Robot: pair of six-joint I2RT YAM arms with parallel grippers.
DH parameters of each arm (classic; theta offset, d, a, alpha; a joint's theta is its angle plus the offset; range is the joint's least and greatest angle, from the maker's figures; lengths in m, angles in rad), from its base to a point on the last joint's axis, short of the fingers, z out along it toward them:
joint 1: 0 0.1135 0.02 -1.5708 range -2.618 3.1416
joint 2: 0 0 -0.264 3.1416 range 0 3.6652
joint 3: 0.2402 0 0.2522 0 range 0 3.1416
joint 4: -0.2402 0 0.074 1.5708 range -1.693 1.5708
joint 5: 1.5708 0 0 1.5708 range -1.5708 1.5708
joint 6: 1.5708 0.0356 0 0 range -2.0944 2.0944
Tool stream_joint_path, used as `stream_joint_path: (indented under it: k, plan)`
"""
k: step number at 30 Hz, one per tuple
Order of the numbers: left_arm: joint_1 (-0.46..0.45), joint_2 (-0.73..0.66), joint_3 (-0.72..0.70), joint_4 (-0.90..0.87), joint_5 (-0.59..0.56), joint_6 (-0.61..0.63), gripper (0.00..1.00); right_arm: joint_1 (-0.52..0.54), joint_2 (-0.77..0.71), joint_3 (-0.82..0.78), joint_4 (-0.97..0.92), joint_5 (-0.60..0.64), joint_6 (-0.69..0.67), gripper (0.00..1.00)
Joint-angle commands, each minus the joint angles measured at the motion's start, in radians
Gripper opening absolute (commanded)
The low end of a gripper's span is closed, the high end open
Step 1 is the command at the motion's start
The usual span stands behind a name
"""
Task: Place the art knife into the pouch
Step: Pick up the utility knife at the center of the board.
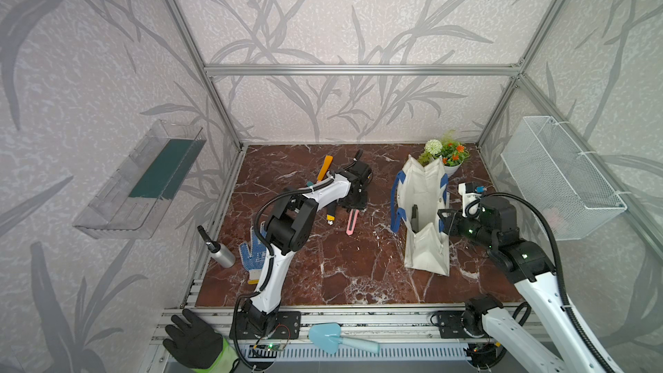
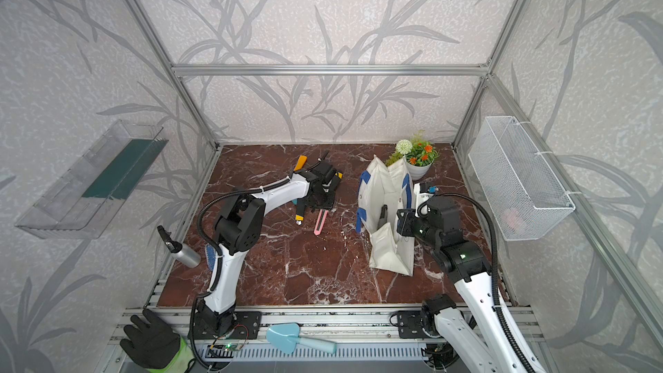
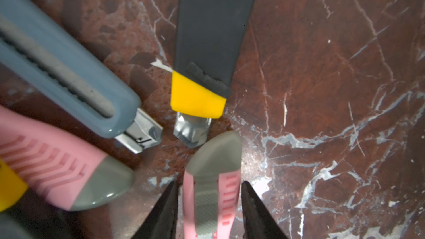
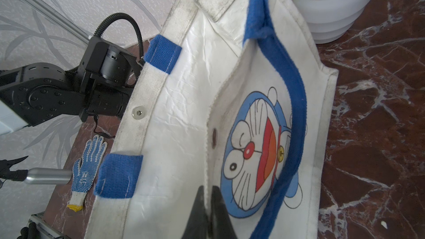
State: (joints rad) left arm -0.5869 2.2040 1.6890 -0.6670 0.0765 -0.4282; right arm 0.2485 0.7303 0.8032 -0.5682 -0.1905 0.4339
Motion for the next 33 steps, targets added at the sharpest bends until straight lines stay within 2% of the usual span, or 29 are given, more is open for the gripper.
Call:
stream_joint_path:
  k: [1, 12, 33]
  plan:
    - [0.005, 0.036, 0.0, -0.003, 0.016, -0.005, 0.36, -0.003, -0.001, -0.007, -0.005, 0.006, 0.008, 0.0]
    - [-0.001, 0.024, -0.032, 0.004, -0.007, -0.03, 0.26, -0.003, -0.004, -0.009, -0.012, 0.013, 0.004, 0.0]
    - [-0.082, 0.108, 0.063, -0.057, -0.052, -0.049, 0.33, -0.003, -0.004, -0.018, -0.011, 0.032, -0.017, 0.0]
